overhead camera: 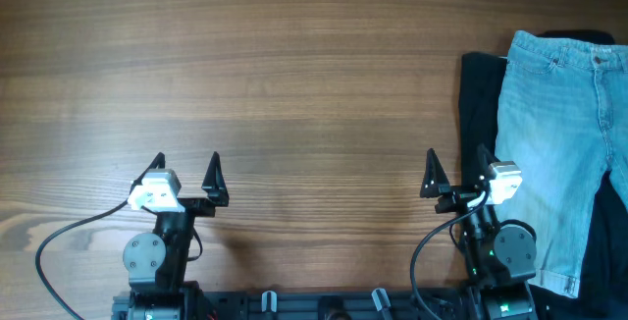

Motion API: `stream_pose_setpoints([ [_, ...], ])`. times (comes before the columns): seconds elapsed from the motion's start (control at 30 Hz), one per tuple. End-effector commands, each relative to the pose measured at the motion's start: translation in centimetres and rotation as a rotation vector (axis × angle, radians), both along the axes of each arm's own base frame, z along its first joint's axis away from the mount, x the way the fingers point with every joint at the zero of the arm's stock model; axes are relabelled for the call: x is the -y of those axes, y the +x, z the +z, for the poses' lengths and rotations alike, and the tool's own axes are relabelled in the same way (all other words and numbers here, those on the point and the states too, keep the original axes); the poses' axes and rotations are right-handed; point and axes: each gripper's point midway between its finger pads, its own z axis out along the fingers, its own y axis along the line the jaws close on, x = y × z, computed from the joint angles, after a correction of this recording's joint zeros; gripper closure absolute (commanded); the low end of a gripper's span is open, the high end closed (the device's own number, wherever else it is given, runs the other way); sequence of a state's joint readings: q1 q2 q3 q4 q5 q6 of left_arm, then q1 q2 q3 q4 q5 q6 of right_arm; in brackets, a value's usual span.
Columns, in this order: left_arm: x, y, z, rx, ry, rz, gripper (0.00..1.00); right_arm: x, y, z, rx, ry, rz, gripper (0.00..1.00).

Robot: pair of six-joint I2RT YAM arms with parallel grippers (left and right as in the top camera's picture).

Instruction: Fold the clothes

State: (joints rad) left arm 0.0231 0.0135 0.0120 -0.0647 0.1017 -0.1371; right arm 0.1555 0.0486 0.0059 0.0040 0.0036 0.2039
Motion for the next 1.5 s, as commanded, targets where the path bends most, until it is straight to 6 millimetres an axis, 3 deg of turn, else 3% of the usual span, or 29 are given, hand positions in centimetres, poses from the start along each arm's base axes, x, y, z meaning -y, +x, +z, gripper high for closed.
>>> stream_pose_setpoints([
  [0.0, -0.3, 0.0, -0.3, -0.004, -0.009, 0.014, 0.0, 0.0, 0.0, -0.1, -0.006, 0.008, 0.001, 0.0],
  [0.33, -0.3, 0.1, 0.7, 0.035, 0.001, 0.013, 0.0, 0.1, 0.1, -0.1, -0.006, 0.008, -0.003, 0.0],
  [0.43, -0.3, 0.1, 1.1, 0.05, 0.003, 0.013, 0.0, -0.4, 0.0, -0.1, -0.016, 0.078, 0.022, 0.0],
  [0.47, -0.4, 0.0, -0.2, -0.003, 0.002, 0.017, 0.0, -0.4, 0.0, 0.3, -0.01, 0.144, 0.021, 0.0],
  [0.53, -0.3, 0.0, -0.3, -0.006, 0.001, 0.013, 0.0, -0.5, 0.0, 0.5, -0.018, 0.219, 0.021, 0.0],
  [0.77, 0.9, -0.2, 3.5, 0.132, -0.036, -0.058, 0.0, -0.7, -0.3, 5.3, 0.086, 0.307, 0.05, 0.0],
  [0.87, 1.1, -0.4, 5.3, 0.125, -0.14, -0.068, 0.0, -2.4, 0.1, 7.7, 0.051, 0.249, 0.138, 0.0],
  [1.0, 1.5, -0.3, 7.6, 0.06, -0.212, -0.083, 0.0, -4.2, 2.3, 8.5, -0.176, 0.236, 0.201, 0.0],
  [1.17, 1.7, 1.8, 10.1, -0.208, -0.23, -0.075, 0.0, -5.7, 6.9, 9.8, -0.557, 0.161, 0.214, 0.0],
  [1.37, 2.9, 6.0, 10.9, -0.527, -0.27, -0.115, 0.0, -6.4, 11.3, 12.2, -0.657, 0.039, 0.243, 0.0],
  [1.4, 2.9, 6.7, 10.7, -0.555, -0.273, -0.114, 0.0, -6.3, 11.8, 12.2, -0.648, 0.006, 0.251, 0.0],
  [1.47, 3.0, 7.7, 10.4, -0.587, -0.283, -0.116, 0.0, -4.4, 13.1, 10.8, -0.686, 0.003, 0.148, 0.0],
])
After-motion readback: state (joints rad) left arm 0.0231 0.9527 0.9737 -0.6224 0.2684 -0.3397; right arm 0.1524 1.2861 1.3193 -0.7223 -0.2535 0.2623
